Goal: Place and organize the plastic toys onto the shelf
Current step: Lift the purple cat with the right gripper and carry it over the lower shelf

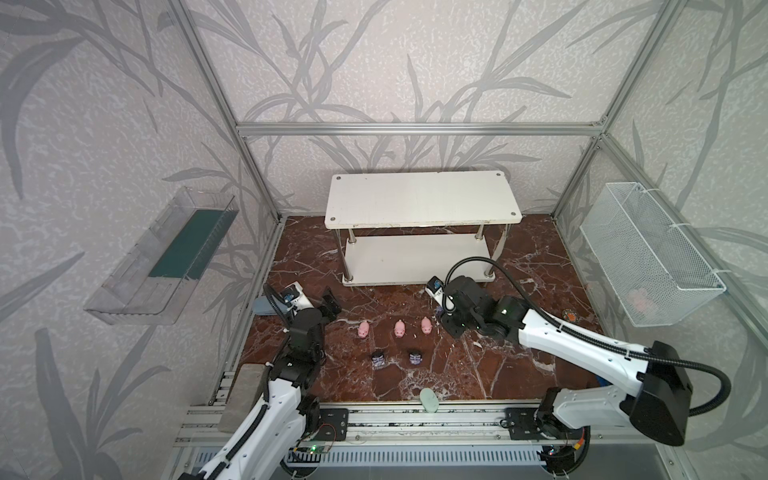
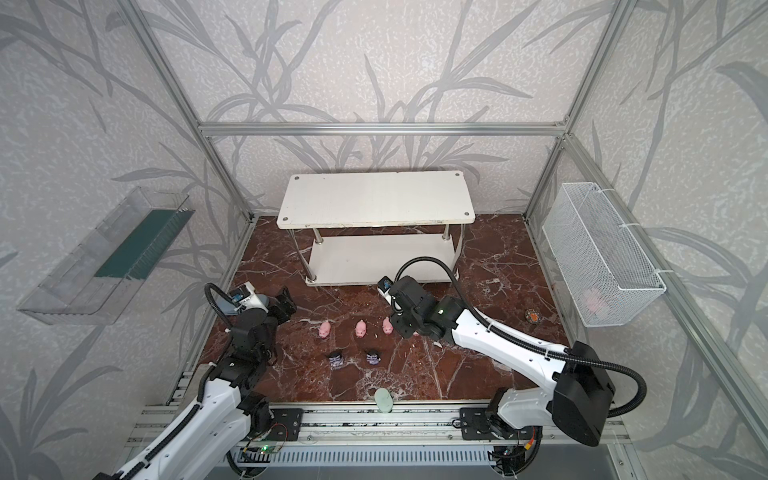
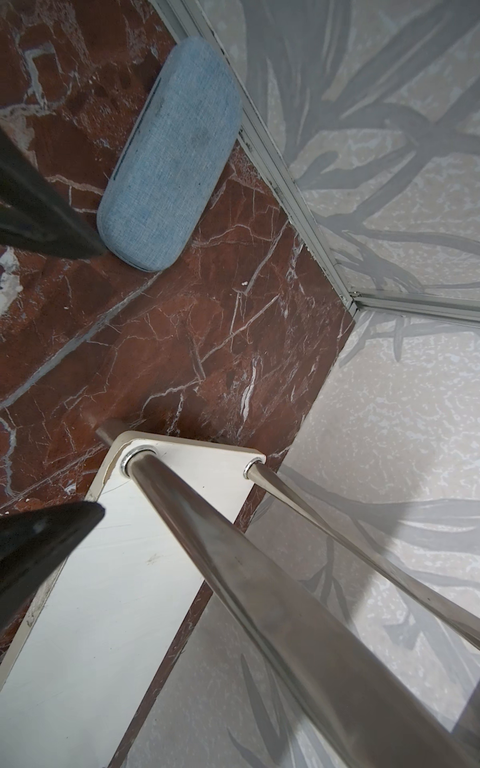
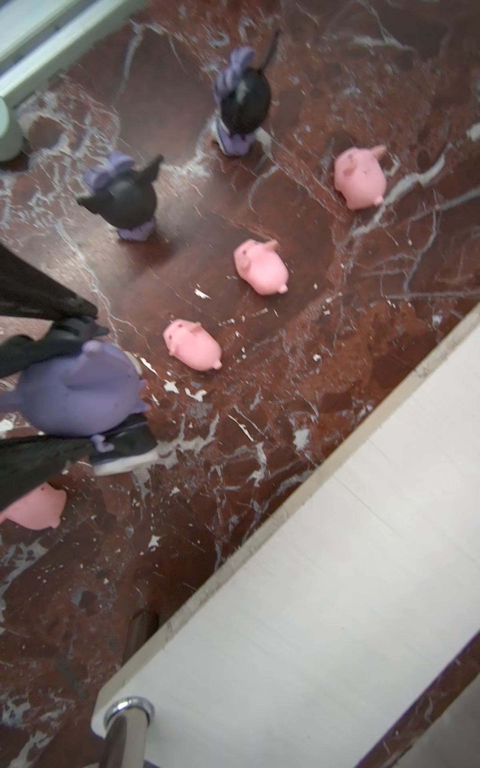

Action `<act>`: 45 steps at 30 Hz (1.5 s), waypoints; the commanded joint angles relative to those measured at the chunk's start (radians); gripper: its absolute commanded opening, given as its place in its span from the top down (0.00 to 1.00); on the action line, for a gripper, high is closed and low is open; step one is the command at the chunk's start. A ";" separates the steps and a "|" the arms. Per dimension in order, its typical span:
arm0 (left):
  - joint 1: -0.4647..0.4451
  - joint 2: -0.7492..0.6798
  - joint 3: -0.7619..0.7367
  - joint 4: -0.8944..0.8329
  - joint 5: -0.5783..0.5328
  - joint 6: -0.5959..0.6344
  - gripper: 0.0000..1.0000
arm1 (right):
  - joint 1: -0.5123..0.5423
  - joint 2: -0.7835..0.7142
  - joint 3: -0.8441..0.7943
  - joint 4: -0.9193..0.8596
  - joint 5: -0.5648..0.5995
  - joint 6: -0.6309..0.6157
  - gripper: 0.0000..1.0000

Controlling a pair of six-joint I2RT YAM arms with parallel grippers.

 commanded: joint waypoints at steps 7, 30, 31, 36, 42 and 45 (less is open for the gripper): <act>-0.001 -0.002 -0.016 0.029 0.006 -0.024 0.11 | -0.092 0.219 0.175 0.005 0.088 -0.105 0.72; 0.003 0.040 -0.005 0.060 0.022 -0.021 0.11 | -0.232 0.467 0.399 -0.036 0.117 -0.054 0.72; 0.003 0.039 -0.005 0.060 0.022 -0.022 0.11 | -0.238 0.473 0.402 -0.034 0.111 -0.051 0.72; 0.003 0.042 -0.005 0.058 0.019 -0.021 0.11 | -0.257 0.489 0.413 -0.035 0.099 -0.045 0.72; 0.003 0.041 -0.011 0.060 0.018 -0.027 0.11 | -0.264 0.501 0.406 -0.031 0.091 -0.044 0.72; 0.003 0.043 -0.011 0.063 0.017 -0.026 0.11 | -0.265 0.499 0.404 -0.030 0.076 -0.030 0.71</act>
